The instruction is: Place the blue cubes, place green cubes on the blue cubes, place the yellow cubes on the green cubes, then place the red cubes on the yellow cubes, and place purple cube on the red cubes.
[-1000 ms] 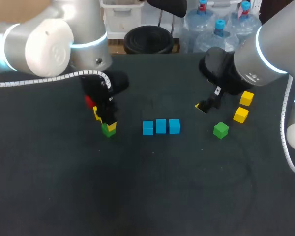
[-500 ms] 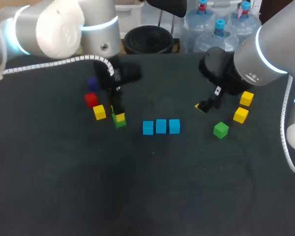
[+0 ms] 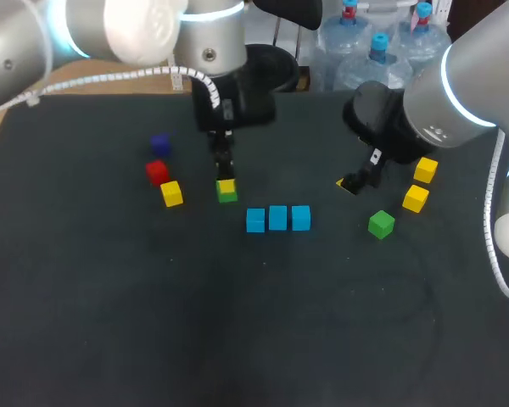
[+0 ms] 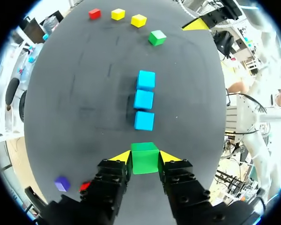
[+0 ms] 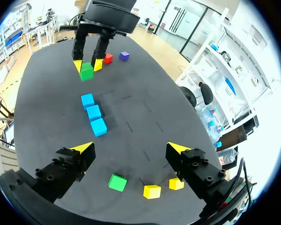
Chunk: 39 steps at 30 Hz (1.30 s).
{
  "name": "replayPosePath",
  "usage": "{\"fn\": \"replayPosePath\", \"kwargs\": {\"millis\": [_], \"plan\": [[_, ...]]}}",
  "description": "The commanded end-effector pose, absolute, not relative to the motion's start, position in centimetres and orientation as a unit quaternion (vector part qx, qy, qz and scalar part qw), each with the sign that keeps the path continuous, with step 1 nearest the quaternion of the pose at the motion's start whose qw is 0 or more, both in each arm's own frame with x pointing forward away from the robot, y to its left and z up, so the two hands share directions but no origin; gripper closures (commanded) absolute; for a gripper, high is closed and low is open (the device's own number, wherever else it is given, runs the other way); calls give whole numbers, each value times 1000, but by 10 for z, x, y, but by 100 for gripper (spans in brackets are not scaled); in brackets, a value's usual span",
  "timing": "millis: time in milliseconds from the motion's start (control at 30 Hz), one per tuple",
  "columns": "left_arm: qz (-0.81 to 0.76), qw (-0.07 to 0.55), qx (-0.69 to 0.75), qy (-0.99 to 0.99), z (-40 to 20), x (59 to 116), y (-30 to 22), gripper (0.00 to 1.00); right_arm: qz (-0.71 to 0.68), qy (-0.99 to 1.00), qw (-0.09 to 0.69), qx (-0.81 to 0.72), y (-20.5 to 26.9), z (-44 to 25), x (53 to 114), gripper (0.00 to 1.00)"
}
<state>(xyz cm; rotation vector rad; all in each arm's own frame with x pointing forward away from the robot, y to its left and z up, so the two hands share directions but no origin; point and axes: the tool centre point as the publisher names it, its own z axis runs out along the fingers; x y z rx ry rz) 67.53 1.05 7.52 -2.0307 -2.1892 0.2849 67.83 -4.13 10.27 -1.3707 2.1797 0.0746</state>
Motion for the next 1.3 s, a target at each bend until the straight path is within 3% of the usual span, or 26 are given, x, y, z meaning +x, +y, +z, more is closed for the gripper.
{"fn": "replayPosePath", "kwargs": {"millis": [33, 1300], "plan": [[78, 98, -680, -722, 75, 681, -1, 100, 24, 813, 283, -508, -41, 102, 675, 0], [71, 86, -696, -710, 63, 672, -41, 100, 24, 813, 283, -508, -41, 102, 675, 0]]}}
